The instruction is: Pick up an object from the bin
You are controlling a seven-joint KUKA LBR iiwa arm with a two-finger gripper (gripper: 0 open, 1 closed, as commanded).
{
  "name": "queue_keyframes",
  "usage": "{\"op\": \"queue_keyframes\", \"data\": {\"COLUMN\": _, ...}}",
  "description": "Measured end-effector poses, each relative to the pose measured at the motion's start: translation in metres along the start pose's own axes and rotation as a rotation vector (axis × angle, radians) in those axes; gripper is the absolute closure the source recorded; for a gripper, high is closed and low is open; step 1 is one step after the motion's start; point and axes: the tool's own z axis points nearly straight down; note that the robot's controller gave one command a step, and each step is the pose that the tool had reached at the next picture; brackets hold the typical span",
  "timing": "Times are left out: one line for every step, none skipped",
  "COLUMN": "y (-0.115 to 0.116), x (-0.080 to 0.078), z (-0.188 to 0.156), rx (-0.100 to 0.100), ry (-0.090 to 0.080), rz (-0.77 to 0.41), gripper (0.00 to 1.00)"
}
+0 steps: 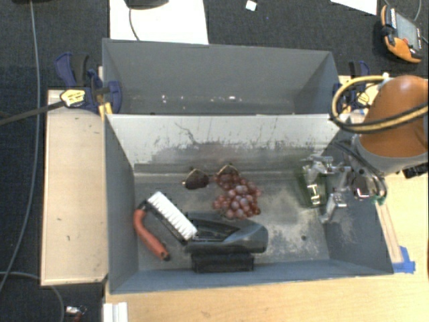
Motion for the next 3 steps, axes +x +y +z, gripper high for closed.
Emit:
{"op": "queue_keyframes", "data": {"y": 0.001, "x": -0.002, "z": -0.004, "rx": 0.001, "ry": -0.008, "rz": -0.007, "gripper": 0.0}}
{"op": "queue_keyframes", "data": {"y": 0.122, "x": -0.02, "z": 0.082, "rx": 0.002, "ry": -0.012, "rz": -0.509, "gripper": 0.0}}
{"op": "queue_keyframes", "data": {"y": 0.099, "x": -0.01, "z": 0.002, "rx": 0.001, "ry": -0.014, "rz": 0.092, "gripper": 0.0}}
